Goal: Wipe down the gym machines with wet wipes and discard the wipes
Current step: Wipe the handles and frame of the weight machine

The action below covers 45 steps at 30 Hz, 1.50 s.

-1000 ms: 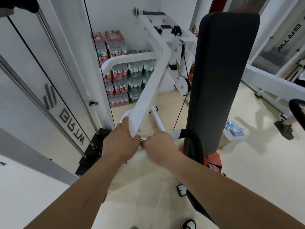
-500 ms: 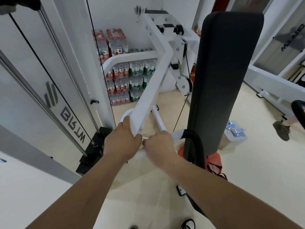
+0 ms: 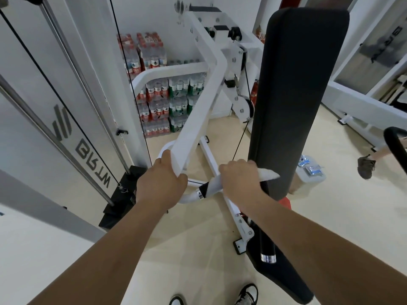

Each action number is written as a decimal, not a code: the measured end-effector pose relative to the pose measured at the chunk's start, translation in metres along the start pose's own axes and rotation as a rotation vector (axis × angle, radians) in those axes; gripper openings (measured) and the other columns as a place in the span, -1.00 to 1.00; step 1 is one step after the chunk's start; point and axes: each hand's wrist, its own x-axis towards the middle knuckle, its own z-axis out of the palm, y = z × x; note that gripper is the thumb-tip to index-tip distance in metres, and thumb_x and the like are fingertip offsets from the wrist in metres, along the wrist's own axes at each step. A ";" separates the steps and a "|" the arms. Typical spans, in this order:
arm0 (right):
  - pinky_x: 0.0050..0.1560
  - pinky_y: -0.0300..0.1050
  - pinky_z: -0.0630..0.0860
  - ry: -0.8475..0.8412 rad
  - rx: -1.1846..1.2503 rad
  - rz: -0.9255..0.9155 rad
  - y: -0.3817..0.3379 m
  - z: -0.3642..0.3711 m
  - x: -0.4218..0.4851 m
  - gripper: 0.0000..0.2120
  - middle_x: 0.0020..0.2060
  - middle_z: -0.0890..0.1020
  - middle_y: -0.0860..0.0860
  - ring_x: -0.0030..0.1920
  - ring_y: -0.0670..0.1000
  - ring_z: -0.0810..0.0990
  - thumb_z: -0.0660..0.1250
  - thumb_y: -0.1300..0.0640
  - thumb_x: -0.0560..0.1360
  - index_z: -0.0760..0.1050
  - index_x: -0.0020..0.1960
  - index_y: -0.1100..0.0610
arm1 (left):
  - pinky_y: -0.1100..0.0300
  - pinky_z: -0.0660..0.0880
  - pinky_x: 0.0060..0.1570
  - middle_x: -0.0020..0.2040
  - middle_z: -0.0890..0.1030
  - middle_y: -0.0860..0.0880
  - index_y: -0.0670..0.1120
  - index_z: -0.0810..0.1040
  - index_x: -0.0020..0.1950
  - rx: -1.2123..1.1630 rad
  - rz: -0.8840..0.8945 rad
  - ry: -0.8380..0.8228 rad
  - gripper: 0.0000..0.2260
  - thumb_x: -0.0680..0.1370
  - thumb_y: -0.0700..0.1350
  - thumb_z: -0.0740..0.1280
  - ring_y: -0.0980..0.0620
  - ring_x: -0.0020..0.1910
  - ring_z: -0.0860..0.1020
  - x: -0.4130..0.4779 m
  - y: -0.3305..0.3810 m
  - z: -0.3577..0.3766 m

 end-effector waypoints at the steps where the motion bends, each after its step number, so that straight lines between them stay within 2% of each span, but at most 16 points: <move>1: -0.07 0.00 0.27 0.033 -0.046 -0.059 -0.012 0.002 -0.002 -0.92 -0.29 0.37 -0.04 -0.12 0.07 0.48 0.34 0.12 0.55 0.49 0.04 0.01 | 0.03 0.54 -0.23 -0.07 0.48 0.01 0.00 0.25 0.40 -0.003 0.000 -0.001 -0.53 0.54 0.11 0.26 -0.08 -0.18 0.52 0.000 0.000 0.000; 4: -0.11 -0.02 0.24 0.085 -0.098 -0.309 -0.047 0.001 -0.015 -0.91 -0.36 0.29 -0.05 -0.22 0.07 0.37 0.32 0.16 0.55 0.49 0.01 0.00 | 0.06 0.50 -0.25 -0.07 0.49 0.02 0.02 0.25 0.40 -0.013 0.008 -0.003 -0.53 0.54 0.10 0.26 -0.06 -0.19 0.52 -0.002 -0.001 -0.001; 6: -0.11 -0.01 0.28 0.063 -0.058 -0.361 -0.041 -0.002 -0.011 -0.88 -0.29 0.41 -0.05 -0.19 0.09 0.44 0.28 0.17 0.57 0.49 0.07 0.00 | 0.05 0.52 -0.23 -0.04 0.50 0.02 0.03 0.22 0.43 -0.025 0.022 -0.006 -0.50 0.55 0.12 0.26 -0.05 -0.18 0.52 -0.003 -0.001 -0.002; 8: -0.07 0.00 0.37 -0.038 -0.028 -0.259 -0.011 -0.006 -0.001 -0.90 -0.21 0.47 -0.05 -0.10 0.08 0.52 0.28 0.15 0.58 0.44 0.07 0.00 | 0.04 0.52 -0.21 -0.02 0.51 0.01 0.04 0.20 0.46 -0.028 0.024 -0.021 -0.48 0.57 0.14 0.26 -0.06 -0.16 0.53 -0.003 -0.003 -0.003; 11: -0.05 -0.02 0.50 -0.096 0.063 -0.042 0.030 -0.009 0.005 -0.86 -0.15 0.54 0.00 -0.01 0.10 0.63 0.33 0.10 0.57 0.56 0.11 0.06 | -0.01 0.57 -0.17 -0.01 0.51 0.00 0.02 0.20 0.46 -0.025 0.025 -0.025 -0.48 0.57 0.15 0.26 -0.07 -0.14 0.54 -0.003 -0.003 -0.002; 16: -0.09 -0.01 0.38 -0.045 0.063 0.043 0.009 -0.001 0.002 -0.91 -0.18 0.52 0.01 -0.01 0.11 0.62 0.31 0.12 0.59 0.56 0.06 0.06 | 0.00 0.56 -0.19 0.00 0.50 -0.02 -0.03 0.26 0.40 0.006 0.010 -0.002 -0.51 0.55 0.14 0.24 -0.09 -0.13 0.52 -0.001 -0.001 0.001; 18: -0.07 0.00 0.29 0.024 -0.048 -0.053 -0.021 0.001 -0.001 -0.95 -0.32 0.41 -0.05 -0.12 0.09 0.53 0.33 0.11 0.56 0.50 -0.06 -0.02 | 0.01 0.52 -0.17 0.08 0.49 -0.03 -0.05 0.26 0.42 0.020 0.013 0.005 -0.49 0.54 0.12 0.25 -0.10 -0.03 0.49 0.001 -0.001 0.002; 21: -0.15 -0.05 0.25 0.083 -0.105 -0.303 -0.059 0.000 -0.013 -0.78 -0.40 0.29 -0.06 -0.25 0.06 0.38 0.26 0.20 0.56 0.34 -0.22 0.00 | -0.05 0.51 0.04 0.44 0.36 -0.05 -0.04 0.11 0.60 0.050 0.049 0.003 -0.34 0.56 0.10 0.26 -0.14 0.28 0.42 -0.002 -0.004 0.002; 24: -0.26 -0.08 0.29 0.028 -0.087 -0.400 -0.045 -0.001 -0.006 -0.93 -0.37 0.36 -0.06 -0.27 0.08 0.43 0.25 0.18 0.56 0.42 -0.07 0.03 | -0.09 0.42 0.33 0.61 0.23 -0.05 0.00 0.15 0.63 0.087 0.228 0.082 -0.37 0.59 0.02 0.29 -0.14 0.49 0.29 -0.007 -0.007 0.000; 27: -0.19 -0.05 0.46 -0.070 -0.080 -0.284 -0.005 -0.014 0.003 -0.93 -0.33 0.44 -0.07 -0.29 0.04 0.50 0.29 0.08 0.51 0.41 -0.13 0.02 | -0.10 0.38 0.42 0.54 0.40 -0.07 -0.03 0.48 0.47 0.094 0.445 0.205 -0.55 0.57 -0.14 0.35 -0.13 0.51 0.33 -0.007 -0.014 0.007; 29: -0.21 -0.09 0.48 -0.135 -0.084 -0.215 0.007 -0.021 0.006 -0.96 -0.30 0.50 -0.07 -0.27 0.00 0.55 0.31 0.05 0.45 0.47 -0.16 -0.01 | -0.10 0.42 0.39 0.47 0.49 -0.07 -0.04 0.58 0.35 0.074 0.476 0.234 -0.64 0.55 -0.19 0.38 -0.12 0.49 0.38 -0.006 -0.015 0.011; 33: -0.09 -0.08 0.56 -0.413 -0.104 -0.205 -0.005 -0.031 0.023 -0.91 -0.25 0.57 -0.06 -0.22 -0.01 0.59 0.40 0.07 0.41 0.53 -0.12 0.06 | -0.09 0.48 0.30 0.43 0.52 -0.01 0.01 0.59 0.31 0.062 0.423 0.225 -0.67 0.55 -0.17 0.35 -0.07 0.48 0.39 -0.007 -0.012 0.010; 37: 0.06 -0.05 0.52 -0.841 -0.112 -0.364 -0.036 -0.045 0.048 -0.47 0.04 0.57 -0.02 0.02 0.03 0.56 0.53 -0.14 0.46 0.54 0.34 0.06 | -0.08 0.50 0.27 0.44 0.51 0.02 0.03 0.57 0.33 0.051 0.414 0.188 -0.67 0.56 -0.12 0.30 -0.05 0.49 0.36 -0.005 -0.013 0.007; 39: 0.03 -0.06 0.52 -0.896 -0.124 -0.387 -0.047 -0.046 0.051 -0.57 -0.01 0.58 0.00 0.00 0.04 0.57 0.54 -0.13 0.46 0.58 0.18 0.12 | -0.05 0.48 0.30 0.44 0.51 0.02 0.03 0.57 0.33 0.045 0.405 0.172 -0.66 0.56 -0.12 0.31 -0.04 0.49 0.36 -0.004 -0.013 0.006; 42: -0.17 -0.06 0.54 -0.641 -0.036 -0.371 -0.041 -0.036 0.035 -0.85 -0.23 0.56 0.00 -0.26 0.04 0.56 0.45 0.07 0.46 0.54 -0.07 0.11 | -0.05 0.48 0.30 0.44 0.51 0.01 0.03 0.58 0.31 0.041 0.406 0.162 -0.67 0.56 -0.13 0.30 -0.05 0.49 0.37 -0.004 -0.013 0.006; 45: -0.24 -0.04 0.50 -0.071 -0.105 -0.377 -0.035 -0.002 0.010 -0.95 -0.39 0.42 -0.05 -0.42 0.05 0.42 0.33 0.16 0.47 0.46 -0.13 0.06 | -0.07 0.50 0.27 0.46 0.48 0.01 0.03 0.57 0.32 0.037 0.396 0.142 -0.68 0.58 -0.11 0.27 -0.05 0.50 0.34 -0.005 -0.013 0.007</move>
